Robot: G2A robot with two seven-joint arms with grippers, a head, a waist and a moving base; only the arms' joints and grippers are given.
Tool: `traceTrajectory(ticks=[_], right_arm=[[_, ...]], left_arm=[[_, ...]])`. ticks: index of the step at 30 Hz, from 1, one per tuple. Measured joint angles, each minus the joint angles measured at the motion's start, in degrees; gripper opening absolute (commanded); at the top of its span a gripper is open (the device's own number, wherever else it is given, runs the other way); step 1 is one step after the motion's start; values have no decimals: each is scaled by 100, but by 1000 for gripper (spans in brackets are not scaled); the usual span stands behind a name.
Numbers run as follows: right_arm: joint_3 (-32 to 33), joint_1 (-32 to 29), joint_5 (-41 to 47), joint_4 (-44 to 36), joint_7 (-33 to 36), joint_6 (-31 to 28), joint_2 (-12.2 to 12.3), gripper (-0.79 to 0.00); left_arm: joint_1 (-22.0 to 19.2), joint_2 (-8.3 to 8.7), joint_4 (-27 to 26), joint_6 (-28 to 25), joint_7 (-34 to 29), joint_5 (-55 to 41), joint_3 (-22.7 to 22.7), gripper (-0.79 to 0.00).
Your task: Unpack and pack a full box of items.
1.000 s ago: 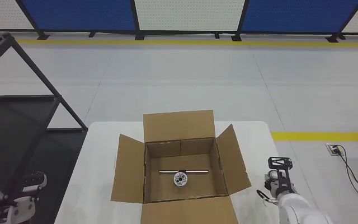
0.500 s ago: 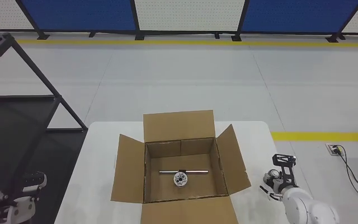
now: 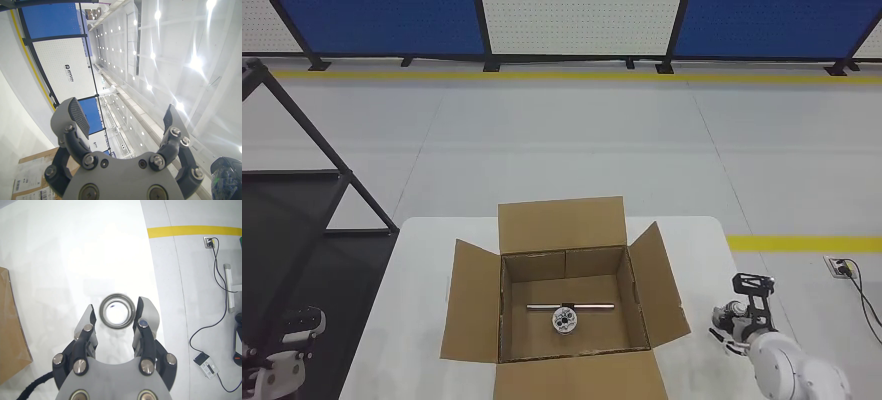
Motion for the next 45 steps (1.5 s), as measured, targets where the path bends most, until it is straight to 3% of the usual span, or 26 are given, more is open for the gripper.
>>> traceTrajectory(ticks=[9, 16, 19, 22, 28, 34, 45], right_arm=[[390, -465, 197, -1005, -90, 48, 40, 0], [1184, -1022, 1087, -2756, -493, -36, 53, 0], [1505, -1117, 1685, -3454, -537, -321, 70, 0], [1565, -808, 2112, -3446, -472, -1061, 141, 0], [509, 300, 1960, -3414, 422, -2084, 298, 0], [-909, 1200, 1445, -3414, 1457, -2045, 340, 0], [-876, 1191, 1467, -3414, 1424, -2042, 340, 0]], left_arm=[[0, 0, 0, 0, 0, 0, 0, 0], [0, 0, 0, 0, 0, 0, 0, 0], [0, 0, 0, 0, 0, 0, 0, 0], [0, 0, 0, 0, 0, 0, 0, 0], [0, 0, 0, 0, 0, 0, 0, 0], [0, 0, 0, 0, 0, 0, 0, 0], [0, 0, 0, 0, 0, 0, 0, 0]])
